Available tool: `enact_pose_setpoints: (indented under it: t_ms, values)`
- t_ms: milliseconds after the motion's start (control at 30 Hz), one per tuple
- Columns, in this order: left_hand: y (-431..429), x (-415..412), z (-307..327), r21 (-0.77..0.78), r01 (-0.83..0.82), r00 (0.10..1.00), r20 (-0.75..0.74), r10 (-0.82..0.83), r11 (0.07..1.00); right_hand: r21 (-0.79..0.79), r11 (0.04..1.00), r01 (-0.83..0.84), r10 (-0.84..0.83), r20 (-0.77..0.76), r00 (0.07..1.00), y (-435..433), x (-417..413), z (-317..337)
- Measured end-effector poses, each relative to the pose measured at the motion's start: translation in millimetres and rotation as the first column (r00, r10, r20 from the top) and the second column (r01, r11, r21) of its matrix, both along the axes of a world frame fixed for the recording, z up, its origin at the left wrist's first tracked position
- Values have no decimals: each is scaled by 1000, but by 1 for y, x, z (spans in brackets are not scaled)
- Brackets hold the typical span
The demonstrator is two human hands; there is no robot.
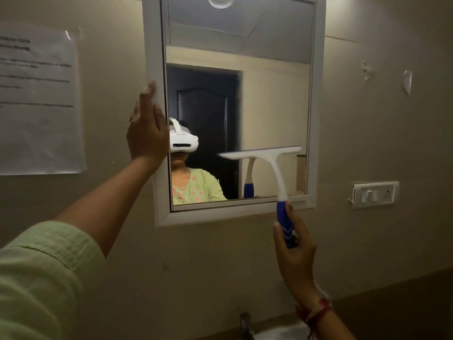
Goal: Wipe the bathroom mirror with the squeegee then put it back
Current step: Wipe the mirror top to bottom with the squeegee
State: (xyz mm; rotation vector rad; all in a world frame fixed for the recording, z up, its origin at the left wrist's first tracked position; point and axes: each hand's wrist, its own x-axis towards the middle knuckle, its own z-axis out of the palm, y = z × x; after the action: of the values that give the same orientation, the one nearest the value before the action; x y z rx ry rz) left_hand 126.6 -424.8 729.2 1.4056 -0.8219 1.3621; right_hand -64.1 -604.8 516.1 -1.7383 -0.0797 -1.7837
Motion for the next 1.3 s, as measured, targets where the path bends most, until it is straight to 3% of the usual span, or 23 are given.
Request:
enact_pose_setpoints:
  t_ms: [300, 567, 833, 1133, 1300]
  values:
    - [0, -1, 0, 1, -1, 1000, -4, 1, 1000, 69, 996, -57, 54, 44, 998, -4, 4, 34]
    - [1, -5, -1, -1, 8, 1000, 0, -8, 1000, 89, 996, -22, 23, -2, 1000, 12, -3, -31]
    - [3, -9, -1, -13, 4, 1000, -10, -4, 1000, 124, 990, -69, 64, 42, 997, 11, -2, 8]
    - [2, -12, -1, -27, 11, 1000, -12, -11, 1000, 127, 991, -36, 52, -126, 991, 13, -10, -69]
    - [2, -12, -1, -38, 22, 1000, -12, -23, 999, 75, 997, -19, 24, -73, 997, 8, -15, -27]
